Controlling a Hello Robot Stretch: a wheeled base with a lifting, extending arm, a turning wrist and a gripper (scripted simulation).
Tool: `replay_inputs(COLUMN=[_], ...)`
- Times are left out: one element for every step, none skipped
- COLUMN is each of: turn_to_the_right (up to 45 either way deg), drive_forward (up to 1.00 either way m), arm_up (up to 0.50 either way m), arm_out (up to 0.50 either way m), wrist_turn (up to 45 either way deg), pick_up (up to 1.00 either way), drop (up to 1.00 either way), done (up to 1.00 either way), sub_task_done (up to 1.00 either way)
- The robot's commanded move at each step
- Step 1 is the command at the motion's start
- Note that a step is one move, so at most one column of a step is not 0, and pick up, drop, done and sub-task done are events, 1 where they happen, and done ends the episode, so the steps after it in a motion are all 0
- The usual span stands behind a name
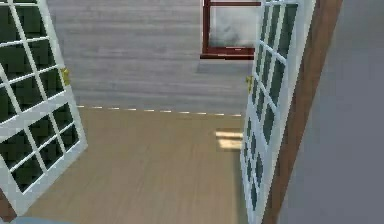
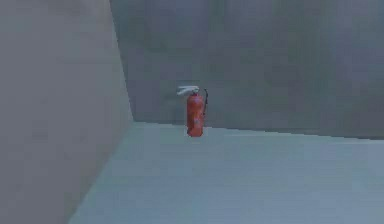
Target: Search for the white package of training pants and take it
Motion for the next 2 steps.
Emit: replay_inputs(turn_to_the_right=[0.0,6.0], drive_forward=[0.75,0.0], arm_up=[0.0,0.0], arm_out=[0.0,0.0], wrist_turn=[0.0,0.0], pick_up=[0.0,0.0], drop=[0.0,0.0], done=[0.0,0.0], sub_task_done=[0.0,0.0])
